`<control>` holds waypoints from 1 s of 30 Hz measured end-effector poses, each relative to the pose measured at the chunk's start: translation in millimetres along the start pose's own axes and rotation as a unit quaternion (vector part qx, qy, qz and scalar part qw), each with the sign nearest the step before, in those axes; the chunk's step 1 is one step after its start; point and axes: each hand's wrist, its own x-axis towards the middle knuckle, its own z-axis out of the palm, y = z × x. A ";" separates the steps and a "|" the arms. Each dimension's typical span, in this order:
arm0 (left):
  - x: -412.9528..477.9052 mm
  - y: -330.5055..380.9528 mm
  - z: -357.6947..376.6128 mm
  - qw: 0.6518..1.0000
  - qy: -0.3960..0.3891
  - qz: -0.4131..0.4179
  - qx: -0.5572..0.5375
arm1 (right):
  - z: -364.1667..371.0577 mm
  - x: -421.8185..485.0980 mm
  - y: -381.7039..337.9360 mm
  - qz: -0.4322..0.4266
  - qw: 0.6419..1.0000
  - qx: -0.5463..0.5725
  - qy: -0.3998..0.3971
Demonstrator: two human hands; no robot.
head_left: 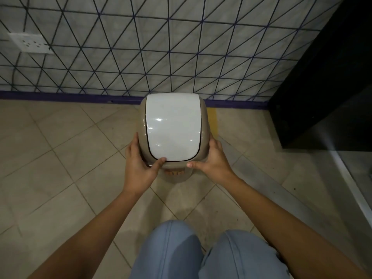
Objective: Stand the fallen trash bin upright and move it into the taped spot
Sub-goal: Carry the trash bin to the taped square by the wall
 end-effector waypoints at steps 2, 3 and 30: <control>-0.3 0.2 -4.9 1.000 -0.002 0.000 -0.005 | 3.3 3.1 -2.6 -0.001 1.000 -0.006 -0.006; -0.3 -0.2 -6.5 1.000 -0.004 0.003 -0.006 | 4.6 4.4 -3.4 -0.001 1.000 -0.009 -0.008; 37.7 -2.9 1.1 0.999 -0.022 0.033 0.007 | -4.1 32.6 -1.9 -0.012 0.999 0.034 0.014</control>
